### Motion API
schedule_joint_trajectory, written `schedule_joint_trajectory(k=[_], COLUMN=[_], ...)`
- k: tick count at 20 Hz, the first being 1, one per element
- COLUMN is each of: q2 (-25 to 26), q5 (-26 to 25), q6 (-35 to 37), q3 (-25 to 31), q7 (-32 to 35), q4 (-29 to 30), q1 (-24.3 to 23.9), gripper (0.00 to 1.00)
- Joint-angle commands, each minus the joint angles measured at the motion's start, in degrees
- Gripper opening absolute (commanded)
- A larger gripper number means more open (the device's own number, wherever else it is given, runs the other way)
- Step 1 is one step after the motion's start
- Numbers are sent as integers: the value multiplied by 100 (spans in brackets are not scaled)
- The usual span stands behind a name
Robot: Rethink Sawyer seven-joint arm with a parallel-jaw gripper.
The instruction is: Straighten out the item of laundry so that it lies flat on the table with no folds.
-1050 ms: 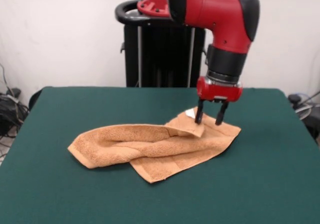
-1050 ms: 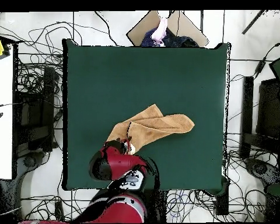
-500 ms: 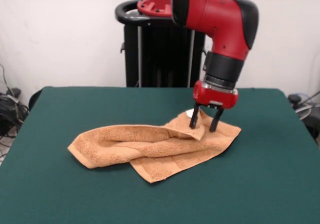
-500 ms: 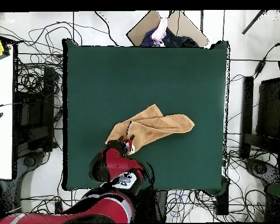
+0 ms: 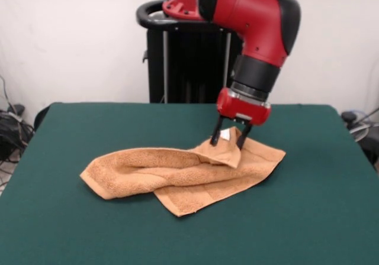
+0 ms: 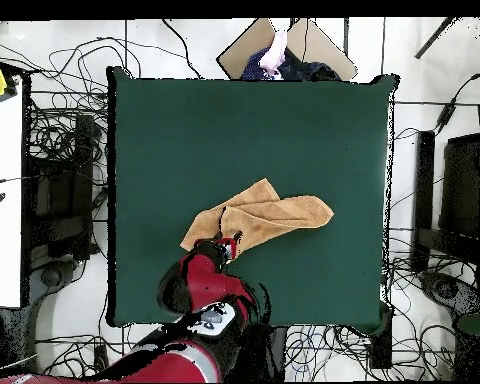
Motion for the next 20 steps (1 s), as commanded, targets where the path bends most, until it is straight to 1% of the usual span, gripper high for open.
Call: schedule_joint_trajectory(k=[1, 3, 8, 11, 12, 15, 18, 20], q2=[160, 198, 400, 405, 389, 312, 155, 17], q5=[662, 707, 686, 551, 423, 228, 363, 391], q6=[89, 95, -109, -202, -243, -277, -53, 7], q3=[-404, -412, -150, -10, 85, 262, 129, 171], q7=[1036, 1064, 1189, 1181, 1164, 1169, 1117, 1202], q4=[-250, -271, -409, -456, -485, -481, -440, -318], q1=[417, 449, 295, 157, 64, -101, 48, 16], gripper=[100, 100, 100, 100, 0, 0, 0, 0])
